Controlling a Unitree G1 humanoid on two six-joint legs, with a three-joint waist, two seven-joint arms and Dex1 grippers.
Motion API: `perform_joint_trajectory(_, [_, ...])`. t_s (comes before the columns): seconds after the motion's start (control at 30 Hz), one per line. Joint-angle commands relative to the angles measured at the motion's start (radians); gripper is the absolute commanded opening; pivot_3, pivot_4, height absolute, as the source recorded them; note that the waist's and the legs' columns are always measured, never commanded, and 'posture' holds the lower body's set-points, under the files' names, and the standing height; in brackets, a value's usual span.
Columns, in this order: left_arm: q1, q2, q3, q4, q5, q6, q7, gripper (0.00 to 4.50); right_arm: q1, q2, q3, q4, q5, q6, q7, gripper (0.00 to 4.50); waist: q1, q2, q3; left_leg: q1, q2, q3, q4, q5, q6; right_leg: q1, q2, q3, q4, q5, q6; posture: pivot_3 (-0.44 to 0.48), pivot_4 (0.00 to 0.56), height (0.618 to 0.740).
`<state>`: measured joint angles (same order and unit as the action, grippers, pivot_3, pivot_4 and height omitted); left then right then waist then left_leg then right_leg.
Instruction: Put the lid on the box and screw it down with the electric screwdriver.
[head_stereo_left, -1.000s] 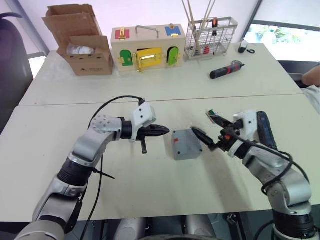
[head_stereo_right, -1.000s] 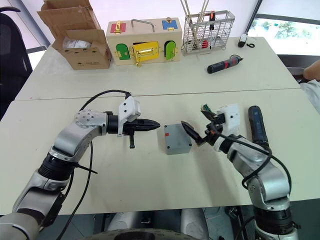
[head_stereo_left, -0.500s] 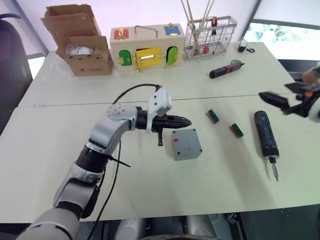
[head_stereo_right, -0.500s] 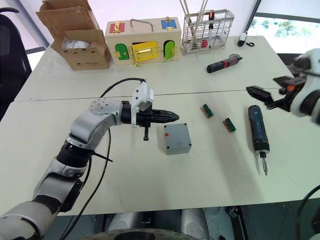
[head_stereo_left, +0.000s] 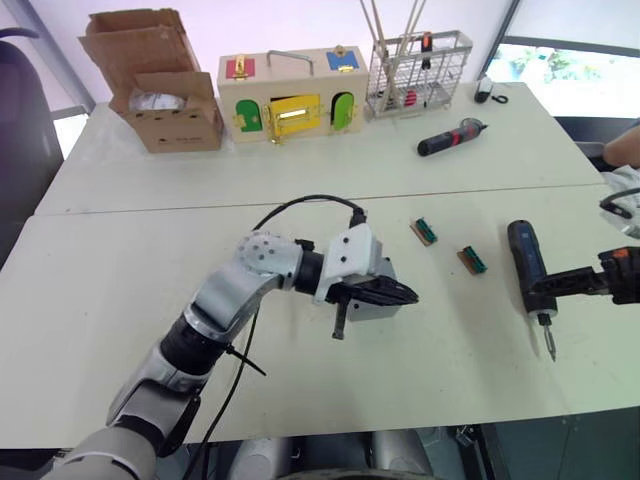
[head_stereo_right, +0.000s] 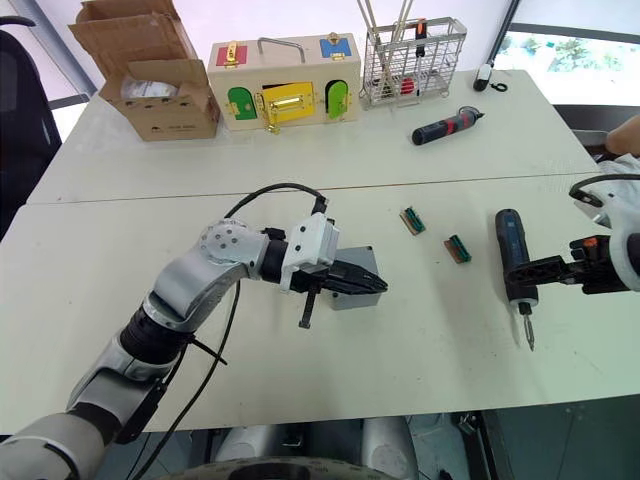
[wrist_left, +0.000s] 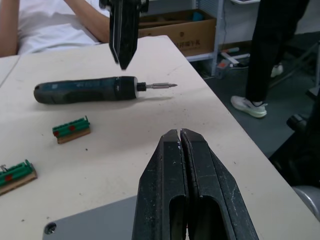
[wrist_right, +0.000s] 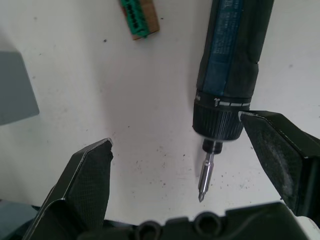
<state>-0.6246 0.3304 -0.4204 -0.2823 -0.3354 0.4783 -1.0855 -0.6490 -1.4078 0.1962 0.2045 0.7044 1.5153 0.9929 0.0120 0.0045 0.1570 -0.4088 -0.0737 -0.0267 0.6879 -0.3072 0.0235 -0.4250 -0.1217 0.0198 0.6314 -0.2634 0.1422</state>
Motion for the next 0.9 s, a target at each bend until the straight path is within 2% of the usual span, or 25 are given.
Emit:
perform_joint_trajectory(0.03, [0.015,0.0,-0.004,-0.068,-0.004,0.026,0.038,0.0,-0.074,0.018,0.078,0.066,-0.09,-0.035,0.038,4.49,0.002,0.0,0.0,0.0,0.0,0.0,0.0,0.0,0.0,0.0,0.0,0.0,0.0,0.0,0.0,0.0,0.15,0.737])
perform_joint_trajectory(0.53, [0.062,-0.022,-0.009,-0.112,-0.005,0.092,0.168,0.0,-0.228,0.242,0.359,0.411,-0.459,-0.283,0.152,4.49,0.0,-0.003,-0.001,0.0,-0.001,-0.001,0.001,0.0,-0.001,0.001,0.0,-0.001,0.0,0.0,0.0,0.0,0.15,0.737])
perform_joint_trajectory(0.67, [0.062,-0.031,-0.026,-0.1,0.013,0.08,0.185,0.0,-0.245,0.269,0.41,0.485,-0.557,-0.378,0.233,3.4,0.002,-0.007,-0.004,0.0,-0.001,-0.001,0.007,0.0,0.0,0.006,0.0,-0.001,0.0,0.0,0.0,0.0,0.15,0.737])
perform_joint_trajectory(0.83, [0.059,-0.033,-0.018,-0.098,0.017,0.074,0.196,0.0,-0.206,0.237,0.462,0.428,-0.628,-0.425,0.382,1.95,0.004,-0.007,-0.004,0.0,-0.003,-0.005,0.01,-0.001,0.001,0.009,0.0,-0.002,0.0,0.0,0.0,0.0,0.15,0.737])
perform_joint_trajectory(0.9, [0.058,-0.032,-0.015,-0.089,0.022,0.067,0.199,0.0,-0.179,0.219,0.465,0.386,-0.643,-0.435,0.429,1.93,0.006,-0.007,-0.004,0.0,-0.003,-0.007,0.008,-0.001,0.001,0.008,0.0,-0.004,0.0,0.0,0.0,0.0,0.15,0.737])
